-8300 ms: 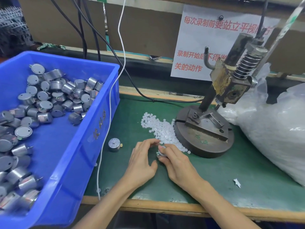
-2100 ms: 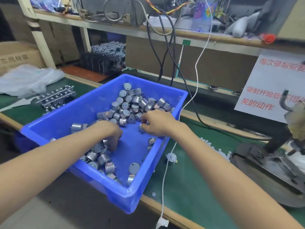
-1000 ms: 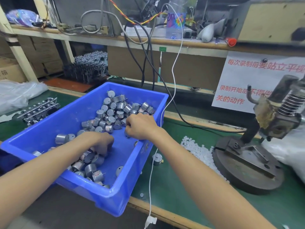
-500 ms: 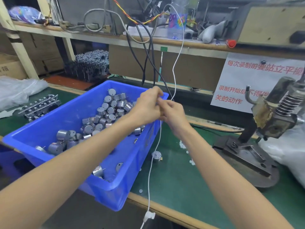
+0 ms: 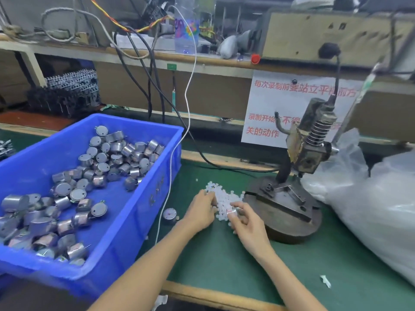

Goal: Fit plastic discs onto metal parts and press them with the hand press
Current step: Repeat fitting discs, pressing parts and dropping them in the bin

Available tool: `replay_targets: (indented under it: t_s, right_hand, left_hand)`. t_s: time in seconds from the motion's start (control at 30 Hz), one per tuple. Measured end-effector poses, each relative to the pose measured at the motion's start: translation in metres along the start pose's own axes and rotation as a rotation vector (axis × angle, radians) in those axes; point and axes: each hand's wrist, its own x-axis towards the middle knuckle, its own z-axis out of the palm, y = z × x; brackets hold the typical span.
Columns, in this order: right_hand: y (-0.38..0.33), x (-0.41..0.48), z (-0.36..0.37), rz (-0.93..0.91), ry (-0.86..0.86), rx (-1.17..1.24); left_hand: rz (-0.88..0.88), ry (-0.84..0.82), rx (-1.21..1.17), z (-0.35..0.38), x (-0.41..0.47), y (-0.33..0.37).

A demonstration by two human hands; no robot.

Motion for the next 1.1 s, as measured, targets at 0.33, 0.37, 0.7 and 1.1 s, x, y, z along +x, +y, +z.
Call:
replay_targets:
  t_s: [0.33,0.37,0.7,1.1]
  right_hand:
    - [0.009,-0.014,-0.005,-0.060,0.137,0.091]
    - [0.011,-0.017,-0.007,-0.079,0.132,0.106]
    - [0.015,-0.031,-0.010,-0.105,-0.057,-0.085]
    - [0.015,-0.027,-0.003,-0.202,-0.036,-0.207]
  left_hand:
    - [0.290,0.252,-0.171,0.018,-0.056,0.007]
    - [0.325,0.192,-0.161,0.023,-0.064,0.007]
    - [0.208,0.095,-0.402,0.021,-0.075,-0.002]
    - [0.233,0.044,-0.306,0.023,-0.076,-0.003]
